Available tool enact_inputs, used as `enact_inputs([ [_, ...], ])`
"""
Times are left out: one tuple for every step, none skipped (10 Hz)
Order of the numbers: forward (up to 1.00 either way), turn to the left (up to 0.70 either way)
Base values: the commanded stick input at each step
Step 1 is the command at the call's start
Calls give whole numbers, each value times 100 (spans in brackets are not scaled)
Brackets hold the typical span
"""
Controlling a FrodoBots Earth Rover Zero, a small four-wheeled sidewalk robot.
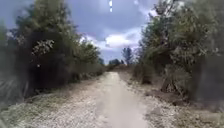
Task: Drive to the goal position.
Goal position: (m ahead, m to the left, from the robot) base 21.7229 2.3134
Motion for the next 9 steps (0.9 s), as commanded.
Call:
enact_inputs([
  [50, 0],
  [50, 0],
  [50, 0],
  [50, 0],
  [50, 0],
  [50, 0],
  [50, 0],
  [50, 0],
  [50, 0],
])
